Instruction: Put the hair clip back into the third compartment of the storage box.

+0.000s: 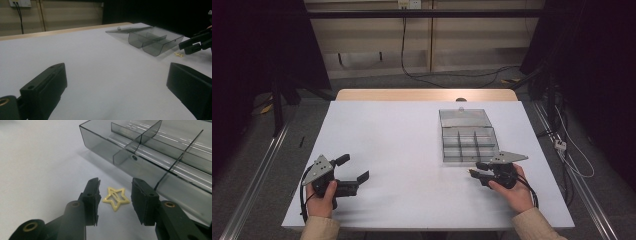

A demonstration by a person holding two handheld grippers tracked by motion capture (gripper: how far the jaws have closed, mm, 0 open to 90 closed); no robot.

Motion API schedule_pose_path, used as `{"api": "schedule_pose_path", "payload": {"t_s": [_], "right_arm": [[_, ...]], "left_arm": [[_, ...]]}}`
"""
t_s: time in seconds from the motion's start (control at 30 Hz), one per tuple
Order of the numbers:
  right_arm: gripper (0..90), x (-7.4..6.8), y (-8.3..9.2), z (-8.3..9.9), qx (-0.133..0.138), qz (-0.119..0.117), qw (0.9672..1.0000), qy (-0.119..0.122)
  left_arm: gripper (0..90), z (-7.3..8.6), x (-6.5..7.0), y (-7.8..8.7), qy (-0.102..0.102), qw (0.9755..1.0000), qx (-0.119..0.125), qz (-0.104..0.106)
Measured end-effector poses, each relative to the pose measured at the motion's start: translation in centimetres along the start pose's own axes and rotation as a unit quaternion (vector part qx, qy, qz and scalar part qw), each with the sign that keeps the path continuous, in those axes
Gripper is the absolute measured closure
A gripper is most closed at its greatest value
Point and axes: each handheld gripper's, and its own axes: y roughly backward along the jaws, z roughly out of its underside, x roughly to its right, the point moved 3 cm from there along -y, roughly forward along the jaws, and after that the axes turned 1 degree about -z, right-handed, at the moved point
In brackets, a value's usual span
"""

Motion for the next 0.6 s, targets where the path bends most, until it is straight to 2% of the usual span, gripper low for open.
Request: {"api": "schedule_pose_path", "payload": {"t_s": [0.2, 0.43, 0.47, 0.6], "right_arm": [[59.6, 0.2, -0.4, 0.0, -0.007, -0.004, 1.0000, -0.002], [60.0, 0.4, -0.9, -0.1, -0.026, -0.009, 0.9996, -0.001], [60.1, 0.5, -1.1, -0.1, -0.036, -0.011, 0.9993, -0.001], [60.4, 0.6, -1.2, -0.2, -0.038, -0.013, 0.9992, 0.002]], "left_arm": [[2.8, 0.1, 0.0, -0.1, 0.005, 1.0000, -0.003, -0.001], [2.8, 0.1, 0.0, -0.1, 0.004, 1.0000, -0.007, -0.002], [2.8, 0.1, 0.0, -0.1, 0.004, 1.0000, -0.008, -0.002], [2.8, 0.2, 0.0, -0.1, 0.007, 0.9999, -0.008, 0.000]]}}
